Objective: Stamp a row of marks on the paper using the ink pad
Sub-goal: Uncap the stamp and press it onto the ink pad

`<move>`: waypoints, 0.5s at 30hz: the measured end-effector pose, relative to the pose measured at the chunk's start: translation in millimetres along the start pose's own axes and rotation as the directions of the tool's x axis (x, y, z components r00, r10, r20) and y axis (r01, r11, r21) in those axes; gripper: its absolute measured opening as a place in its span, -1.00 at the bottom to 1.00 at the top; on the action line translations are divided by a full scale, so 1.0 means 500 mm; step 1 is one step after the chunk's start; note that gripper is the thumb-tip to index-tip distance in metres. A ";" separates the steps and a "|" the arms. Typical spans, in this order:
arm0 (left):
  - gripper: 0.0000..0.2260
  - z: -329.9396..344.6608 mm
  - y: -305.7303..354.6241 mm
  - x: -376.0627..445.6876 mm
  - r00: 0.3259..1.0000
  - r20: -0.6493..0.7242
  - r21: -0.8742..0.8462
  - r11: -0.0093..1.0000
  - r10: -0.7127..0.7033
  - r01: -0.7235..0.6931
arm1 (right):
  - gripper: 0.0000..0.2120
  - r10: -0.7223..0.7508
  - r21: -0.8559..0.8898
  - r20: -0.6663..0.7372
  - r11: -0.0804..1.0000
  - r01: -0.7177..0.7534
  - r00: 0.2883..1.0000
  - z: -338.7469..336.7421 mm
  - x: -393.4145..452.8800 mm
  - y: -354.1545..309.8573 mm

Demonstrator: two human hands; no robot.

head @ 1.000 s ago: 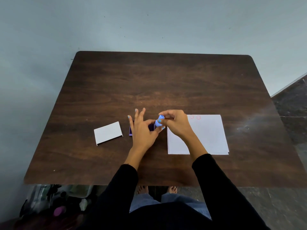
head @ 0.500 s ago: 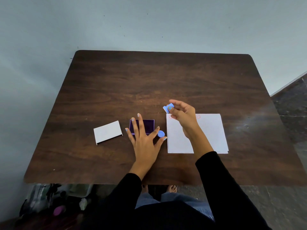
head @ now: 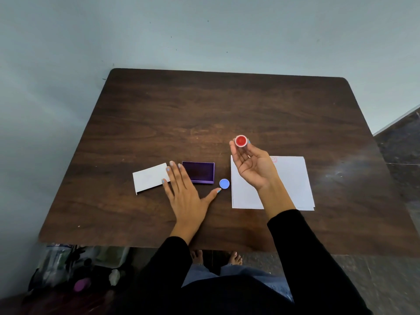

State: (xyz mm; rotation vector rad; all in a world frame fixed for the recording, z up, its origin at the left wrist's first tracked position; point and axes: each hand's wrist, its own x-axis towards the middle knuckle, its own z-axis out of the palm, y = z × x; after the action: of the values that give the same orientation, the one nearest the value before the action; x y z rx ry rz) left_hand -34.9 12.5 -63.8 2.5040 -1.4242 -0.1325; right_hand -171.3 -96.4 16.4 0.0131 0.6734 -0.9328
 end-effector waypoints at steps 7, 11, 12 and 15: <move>-0.01 0.011 -0.018 0.004 0.999 0.041 0.061 0.998 -0.012 0.009 | -0.82 0.031 0.072 -0.029 0.997 -0.028 0.999 -0.001 0.007 0.018; -0.10 0.014 -0.017 0.004 1.000 0.011 0.060 0.998 0.007 -0.007 | -0.90 -0.045 -0.182 -0.091 0.983 0.028 0.995 0.001 0.022 0.029; -0.11 0.015 -0.017 0.003 1.000 0.004 0.063 0.998 0.007 -0.008 | -0.91 -0.117 -0.347 -0.111 0.935 0.072 0.987 0.004 0.027 0.036; -0.14 0.016 -0.017 0.003 1.000 0.000 0.067 0.998 0.008 -0.008 | -0.84 -0.326 -0.763 -0.076 0.627 0.155 0.942 0.011 0.037 0.072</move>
State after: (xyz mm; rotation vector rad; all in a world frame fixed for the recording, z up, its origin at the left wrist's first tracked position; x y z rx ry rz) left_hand -28.6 13.9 -73.8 2.5514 -1.4624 -0.0845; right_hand -134.2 -89.6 1.3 -0.7592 1.2538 -0.8514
